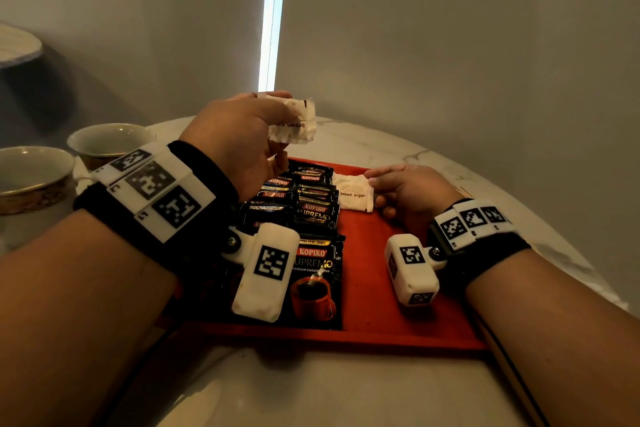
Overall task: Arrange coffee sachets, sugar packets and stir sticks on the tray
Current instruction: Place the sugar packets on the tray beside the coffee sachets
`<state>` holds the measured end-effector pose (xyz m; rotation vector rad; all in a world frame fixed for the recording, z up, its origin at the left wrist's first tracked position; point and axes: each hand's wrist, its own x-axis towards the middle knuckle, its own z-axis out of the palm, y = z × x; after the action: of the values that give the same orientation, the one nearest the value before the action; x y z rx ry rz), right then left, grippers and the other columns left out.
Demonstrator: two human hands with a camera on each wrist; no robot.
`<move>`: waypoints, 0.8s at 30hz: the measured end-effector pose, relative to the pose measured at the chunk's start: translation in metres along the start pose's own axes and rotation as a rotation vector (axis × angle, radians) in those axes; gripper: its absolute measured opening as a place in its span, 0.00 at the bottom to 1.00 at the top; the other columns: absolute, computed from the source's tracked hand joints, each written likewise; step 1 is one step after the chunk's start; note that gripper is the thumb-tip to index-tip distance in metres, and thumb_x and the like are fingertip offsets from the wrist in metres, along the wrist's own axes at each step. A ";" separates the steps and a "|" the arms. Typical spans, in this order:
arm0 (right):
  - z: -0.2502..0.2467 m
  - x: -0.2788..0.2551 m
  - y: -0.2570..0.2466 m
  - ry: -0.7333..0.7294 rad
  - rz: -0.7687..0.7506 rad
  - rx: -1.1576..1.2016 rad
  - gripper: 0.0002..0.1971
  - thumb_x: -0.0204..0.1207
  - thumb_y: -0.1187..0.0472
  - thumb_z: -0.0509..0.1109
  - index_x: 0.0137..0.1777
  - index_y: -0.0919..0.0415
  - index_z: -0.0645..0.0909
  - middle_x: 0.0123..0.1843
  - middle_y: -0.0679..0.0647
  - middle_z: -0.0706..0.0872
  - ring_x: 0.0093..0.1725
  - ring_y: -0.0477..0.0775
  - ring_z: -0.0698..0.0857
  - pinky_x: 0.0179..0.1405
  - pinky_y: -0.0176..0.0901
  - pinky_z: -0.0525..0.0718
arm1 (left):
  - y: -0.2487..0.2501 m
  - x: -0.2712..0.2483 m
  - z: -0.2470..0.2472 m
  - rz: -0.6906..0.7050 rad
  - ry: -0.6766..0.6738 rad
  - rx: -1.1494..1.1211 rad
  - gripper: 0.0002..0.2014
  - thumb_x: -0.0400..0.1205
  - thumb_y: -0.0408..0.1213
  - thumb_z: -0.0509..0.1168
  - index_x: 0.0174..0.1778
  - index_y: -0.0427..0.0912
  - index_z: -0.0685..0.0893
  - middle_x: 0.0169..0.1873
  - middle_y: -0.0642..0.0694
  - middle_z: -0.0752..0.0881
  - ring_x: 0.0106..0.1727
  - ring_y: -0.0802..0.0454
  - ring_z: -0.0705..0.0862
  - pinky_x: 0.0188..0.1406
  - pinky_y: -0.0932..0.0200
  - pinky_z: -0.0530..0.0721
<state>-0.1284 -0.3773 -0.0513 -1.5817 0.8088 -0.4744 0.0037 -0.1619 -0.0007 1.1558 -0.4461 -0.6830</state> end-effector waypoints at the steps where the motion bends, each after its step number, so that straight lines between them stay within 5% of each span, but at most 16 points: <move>1: 0.001 0.000 0.000 0.007 -0.003 0.012 0.08 0.79 0.74 0.70 0.55 0.69 0.87 0.45 0.67 0.85 0.27 0.51 0.80 0.19 0.40 0.73 | 0.000 0.000 0.000 0.001 0.001 0.000 0.11 0.81 0.31 0.69 0.57 0.48 0.87 0.58 0.40 0.87 0.47 0.48 0.84 0.28 0.61 0.81; 11: 0.002 0.000 -0.004 0.082 -0.024 0.070 0.09 0.77 0.75 0.71 0.54 0.67 0.86 0.47 0.66 0.88 0.30 0.53 0.82 0.23 0.43 0.73 | -0.001 -0.002 0.001 0.018 0.018 0.038 0.11 0.81 0.32 0.70 0.58 0.47 0.86 0.59 0.39 0.88 0.48 0.49 0.82 0.32 0.59 0.79; 16: 0.002 -0.004 -0.009 0.091 -0.058 0.061 0.10 0.77 0.74 0.72 0.55 0.65 0.87 0.47 0.65 0.89 0.30 0.53 0.82 0.22 0.43 0.75 | 0.000 -0.006 0.003 0.048 -0.003 0.002 0.10 0.81 0.29 0.70 0.56 0.44 0.86 0.55 0.38 0.89 0.41 0.51 0.82 0.25 0.63 0.73; 24: 0.008 -0.019 -0.029 0.033 -0.137 0.141 0.07 0.82 0.66 0.70 0.56 0.64 0.86 0.42 0.56 0.88 0.29 0.48 0.82 0.24 0.39 0.76 | 0.001 -0.008 0.009 0.055 -0.037 -0.104 0.12 0.83 0.26 0.61 0.58 0.37 0.86 0.48 0.41 0.88 0.31 0.55 0.88 0.28 0.65 0.82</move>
<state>-0.1291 -0.3572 -0.0214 -1.5076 0.6789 -0.6439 -0.0077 -0.1627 0.0036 1.0308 -0.4664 -0.6725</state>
